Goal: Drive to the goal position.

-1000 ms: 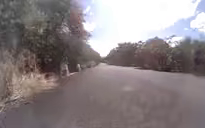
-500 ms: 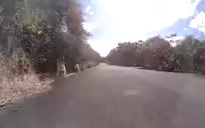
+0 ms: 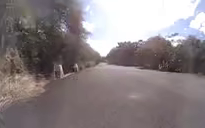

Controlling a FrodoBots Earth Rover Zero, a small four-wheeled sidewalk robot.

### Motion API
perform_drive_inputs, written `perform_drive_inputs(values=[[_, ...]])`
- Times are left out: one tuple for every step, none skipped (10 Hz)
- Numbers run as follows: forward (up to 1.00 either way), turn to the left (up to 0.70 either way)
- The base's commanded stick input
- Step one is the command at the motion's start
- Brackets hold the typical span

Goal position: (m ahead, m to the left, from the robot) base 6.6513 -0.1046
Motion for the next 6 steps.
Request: perform_drive_inputs(values=[[0.5, 0.0], [0.5, 0.0], [0.5, 0.0], [0.5, 0.0], [0.5, 0.0], [0.5, 0.0]])
